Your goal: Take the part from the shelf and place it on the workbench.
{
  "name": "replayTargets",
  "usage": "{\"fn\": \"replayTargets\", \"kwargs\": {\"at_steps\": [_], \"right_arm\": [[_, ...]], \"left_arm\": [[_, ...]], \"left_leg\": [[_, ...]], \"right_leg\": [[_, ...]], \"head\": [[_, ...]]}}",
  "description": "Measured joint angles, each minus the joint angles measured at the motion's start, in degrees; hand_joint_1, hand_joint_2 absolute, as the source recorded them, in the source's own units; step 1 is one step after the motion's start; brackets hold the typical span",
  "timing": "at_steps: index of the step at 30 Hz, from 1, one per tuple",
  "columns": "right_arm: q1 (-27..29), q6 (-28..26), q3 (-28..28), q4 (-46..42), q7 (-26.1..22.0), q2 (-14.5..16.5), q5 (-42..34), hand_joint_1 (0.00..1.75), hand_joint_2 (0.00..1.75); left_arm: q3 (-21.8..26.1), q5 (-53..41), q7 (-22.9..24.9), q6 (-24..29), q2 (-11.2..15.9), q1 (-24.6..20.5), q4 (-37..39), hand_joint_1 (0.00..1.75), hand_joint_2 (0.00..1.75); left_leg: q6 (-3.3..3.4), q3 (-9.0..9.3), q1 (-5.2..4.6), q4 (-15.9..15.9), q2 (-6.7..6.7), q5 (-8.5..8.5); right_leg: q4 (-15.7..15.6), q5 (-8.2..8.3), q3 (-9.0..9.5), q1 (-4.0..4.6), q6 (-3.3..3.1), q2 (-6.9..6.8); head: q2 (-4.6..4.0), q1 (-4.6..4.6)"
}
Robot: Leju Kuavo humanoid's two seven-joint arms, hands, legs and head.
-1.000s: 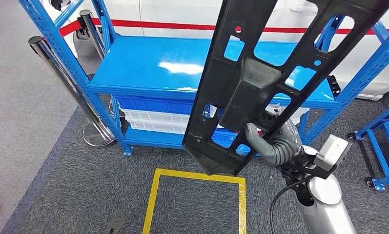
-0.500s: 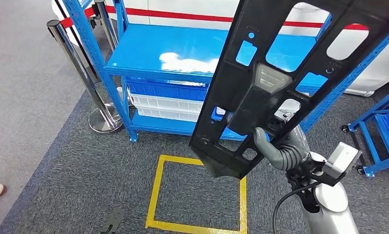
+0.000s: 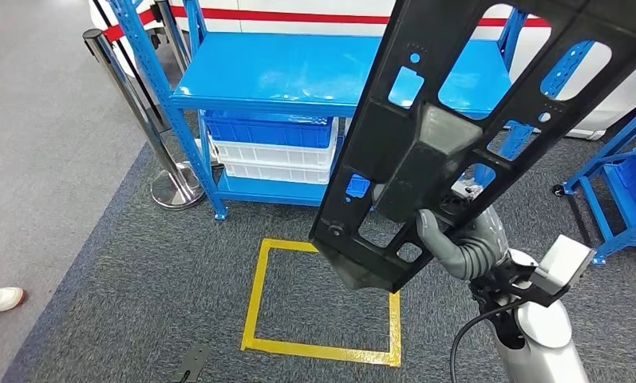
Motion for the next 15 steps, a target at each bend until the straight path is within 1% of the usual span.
{"fn": "replayTargets", "kwargs": {"at_steps": [1,2,3,4,5,6,7,8,9,10,11,12,13,14,15], "right_arm": [[0.1,0.0,0.0,0.0,0.0,0.0,0.0,1.75,1.75],[0.1,0.0,0.0,0.0,0.0,0.0,0.0,1.75,1.75],[0.1,0.0,0.0,0.0,0.0,0.0,0.0,1.75,1.75],[0.1,0.0,0.0,0.0,0.0,0.0,0.0,1.75,1.75],[0.1,0.0,0.0,0.0,0.0,0.0,0.0,1.75,1.75],[0.1,0.0,0.0,0.0,0.0,0.0,0.1,1.75,1.75],[0.1,0.0,0.0,0.0,0.0,0.0,0.1,1.75,1.75],[0.1,0.0,-0.1,0.0,0.0,-0.1,0.1,1.75,1.75],[0.1,0.0,-0.1,0.0,0.0,-0.1,0.1,1.75,1.75],[0.1,0.0,-0.2,0.0,0.0,-0.1,0.1,1.75,1.75],[0.1,0.0,-0.3,0.0,0.0,-0.2,0.1,1.75,1.75],[0.2,0.0,-0.3,0.0,-0.1,-0.3,0.1,1.75,1.75],[0.3,0.0,-0.4,0.0,-0.1,-0.3,0.1,1.75,1.75],[0.5,0.0,-0.4,0.0,-0.1,-0.4,0.1,1.75,1.75],[0.7,0.0,-0.4,0.0,-0.1,-0.4,0.1,1.75,1.75]], "left_arm": [[0.0,0.0,0.0,0.0,0.0,0.0,0.0,0.00,1.75],[0.0,0.0,0.0,0.0,0.0,0.0,0.0,0.00,1.75],[0.0,0.0,0.0,0.0,0.0,0.0,0.0,0.00,1.75],[0.0,0.0,0.0,0.0,0.0,0.0,0.0,0.00,1.75],[0.0,0.0,0.0,0.0,0.1,-0.1,0.0,0.00,1.75],[0.0,0.0,0.0,0.0,0.1,-0.1,0.0,0.00,1.75],[0.0,0.0,0.0,0.0,0.1,-0.1,0.0,0.00,1.75],[0.0,0.0,0.0,0.0,0.1,-0.1,0.0,0.00,1.75],[0.0,0.0,0.0,0.0,0.1,-0.1,0.0,0.00,1.75],[0.0,-0.1,0.0,0.0,0.0,-0.1,0.0,0.00,1.75],[0.0,-0.1,0.0,0.0,0.0,-0.1,0.0,0.00,1.75],[-0.1,-0.1,0.0,0.0,0.0,-0.1,0.0,0.00,1.75],[-0.1,-0.2,0.1,0.0,0.0,-0.1,0.0,0.00,1.75],[-0.1,-0.2,0.1,0.0,0.0,0.0,0.0,0.00,1.75],[-0.2,-0.3,0.1,0.0,0.0,0.1,0.0,0.00,1.75]], "left_leg": [[0.04,1.20,0.00,-0.4,0.00,1.18],[0.19,3.61,-0.01,-3.2,0.00,2.69],[0.46,6.80,-0.04,-7.5,-0.01,3.66],[0.78,9.90,-0.15,-11.9,-0.02,3.85],[1.12,12.15,-0.28,-15.3,-0.04,3.63],[1.42,13.35,-0.43,-17.3,-0.05,3.20],[1.70,13.63,-0.56,-18.0,-0.05,3.09],[2.08,13.52,-0.48,-18.2,-0.02,3.39],[2.51,13.41,-0.37,-18.4,0.05,3.74],[3.00,13.23,-0.24,-18.7,0.13,4.16],[3.38,12.97,-0.11,-18.9,0.21,4.58],[3.60,12.56,-0.13,-18.9,0.27,4.90],[3.68,12.13,-0.14,-18.9,0.28,5.16],[3.64,11.70,-0.15,-18.8,0.27,5.39],[3.59,11.30,-0.15,-18.6,0.27,5.57]], "right_leg": [[0.1,0.42,-0.61,0.02,0.09,0.01],[0.2,0.77,-1.12,0.03,0.23,0.02],[0.3,1.06,-1.51,0.04,0.39,0.02],[0.5,1.31,-1.79,0.10,0.60,0.01],[0.5,1.56,-1.95,0.15,0.89,-0.01],[0.6,1.80,-2.05,0.17,1.20,-0.05],[0.6,2.07,-2.11,0.17,1.57,-0.07],[0.6,2.25,-2.16,0.18,1.94,-0.08],[0.9,1.93,-2.38,0.12,2.25,0.00],[2.1,0.89,-2.97,0.08,2.53,0.09],[4.5,-0.85,-4.02,0.01,2.78,0.19],[8.1,-3.12,-5.53,-0.15,3.00,0.28],[12.0,-5.26,-7.20,-0.26,3.20,0.29],[15.3,-6.67,-8.50,-0.38,3.39,0.29],[17.0,-7.06,-8.98,-0.50,3.52,0.28]], "head": [[0.00,0.00],[0.00,0.00],[0.00,0.00],[0.00,0.01],[0.00,0.01],[0.00,0.01],[0.00,0.01],[0.00,0.01],[0.00,0.01],[0.00,0.02],[0.00,0.02],[0.00,0.02],[0.00,0.02],[0.00,0.02],[0.00,0.02]]}}
